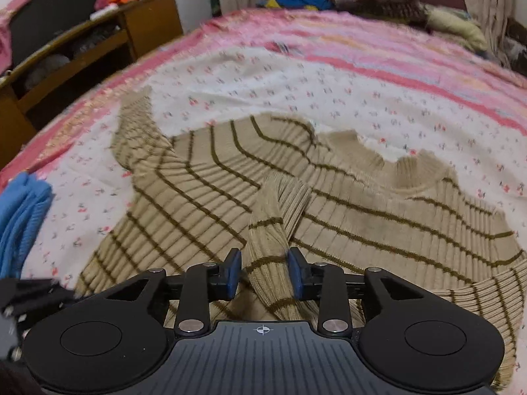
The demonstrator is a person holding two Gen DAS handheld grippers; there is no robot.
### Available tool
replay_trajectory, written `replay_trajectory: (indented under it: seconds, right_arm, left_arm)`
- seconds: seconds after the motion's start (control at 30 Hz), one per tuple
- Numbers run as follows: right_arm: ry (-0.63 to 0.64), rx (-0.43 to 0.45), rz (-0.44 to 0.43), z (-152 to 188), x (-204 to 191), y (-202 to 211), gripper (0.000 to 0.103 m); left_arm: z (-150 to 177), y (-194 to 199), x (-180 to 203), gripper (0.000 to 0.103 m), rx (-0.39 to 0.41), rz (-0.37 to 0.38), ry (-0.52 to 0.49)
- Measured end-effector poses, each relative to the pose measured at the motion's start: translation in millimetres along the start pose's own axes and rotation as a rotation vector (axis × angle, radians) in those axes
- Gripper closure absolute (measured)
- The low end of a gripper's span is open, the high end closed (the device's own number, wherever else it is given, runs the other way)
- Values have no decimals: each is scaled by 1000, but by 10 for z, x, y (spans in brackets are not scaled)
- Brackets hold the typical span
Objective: Fold small clothes
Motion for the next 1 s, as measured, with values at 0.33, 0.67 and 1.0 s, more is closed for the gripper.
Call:
replay_trajectory:
  seconds: [0.33,0.67,1.0]
  right_arm:
    - [-122,254,-152,-410,201,884,90]
    - [116,169,-189,-22,-226,829,56]
    - [107,39,-85,441,64,404,56]
  left_arm:
    - [-4,108,-8,78,40,21,4]
    - [104,129,-30,78,33,13,-5]
    - [8,97,-124,78,41,-21,-1]
Point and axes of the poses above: each gripper's, at about its wrist camera, not at the fingertips, and y roughly against the way its jaws point, x to its right, z to its underside, the point moved 10 cm from there along -y, roughly the way its jaws point, and after that the axes turned 2 degrees about z, right-handed, at the moved point
